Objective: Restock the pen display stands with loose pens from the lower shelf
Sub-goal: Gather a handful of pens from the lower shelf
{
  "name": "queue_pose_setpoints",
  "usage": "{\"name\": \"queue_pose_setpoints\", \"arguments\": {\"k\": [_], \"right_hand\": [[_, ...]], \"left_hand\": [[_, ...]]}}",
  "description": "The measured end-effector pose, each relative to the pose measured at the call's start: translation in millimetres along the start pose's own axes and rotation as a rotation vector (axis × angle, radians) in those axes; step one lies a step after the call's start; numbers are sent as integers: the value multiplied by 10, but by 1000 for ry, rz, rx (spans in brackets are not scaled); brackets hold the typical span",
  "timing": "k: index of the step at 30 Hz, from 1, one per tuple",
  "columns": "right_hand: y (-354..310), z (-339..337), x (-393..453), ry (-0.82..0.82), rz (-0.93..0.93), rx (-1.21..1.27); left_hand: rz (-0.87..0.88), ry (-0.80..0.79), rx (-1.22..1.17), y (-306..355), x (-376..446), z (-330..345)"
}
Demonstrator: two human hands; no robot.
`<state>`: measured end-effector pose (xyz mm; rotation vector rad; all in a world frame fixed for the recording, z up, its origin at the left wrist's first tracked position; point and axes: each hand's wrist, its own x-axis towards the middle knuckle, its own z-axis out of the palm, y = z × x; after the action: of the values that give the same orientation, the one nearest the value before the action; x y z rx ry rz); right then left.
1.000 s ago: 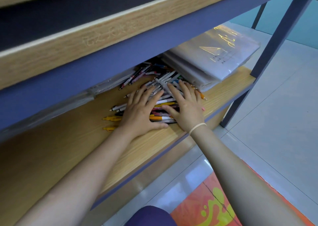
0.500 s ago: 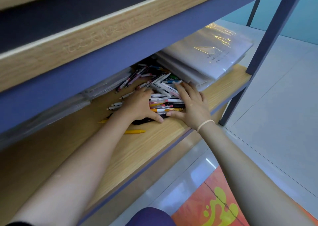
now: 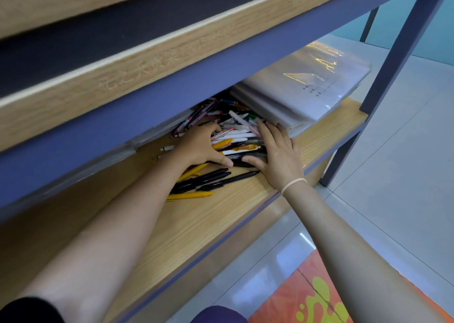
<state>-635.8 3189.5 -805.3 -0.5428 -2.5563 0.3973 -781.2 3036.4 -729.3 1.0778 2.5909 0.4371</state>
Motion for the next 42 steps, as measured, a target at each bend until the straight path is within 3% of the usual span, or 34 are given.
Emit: {"name": "queue_pose_setpoints", "arguments": {"k": [11, 15, 23, 26, 30, 34, 42], "right_hand": [[-167, 74, 75, -62, 146, -135], [-214, 115, 83, -37, 157, -119], [-391, 92, 128, -17, 211, -91], [-530, 64, 4, 29, 155, -56], [-571, 63, -190, -178, -8, -80], [-570, 87, -118, -297, 17, -155], [-592, 16, -134, -207, -12, -20]], "left_hand": [[-98, 143, -50, -115, -161, -162], [-124, 118, -61, -123, -253, -196], [-224, 206, -253, -118, -428, -306], [-235, 208, -249, -108, -481, -240], [-204, 246, -218, -111, -526, -157], [-193, 233, -197, -109, -593, -220], [-248, 233, -370, 75, -704, -461]]}}
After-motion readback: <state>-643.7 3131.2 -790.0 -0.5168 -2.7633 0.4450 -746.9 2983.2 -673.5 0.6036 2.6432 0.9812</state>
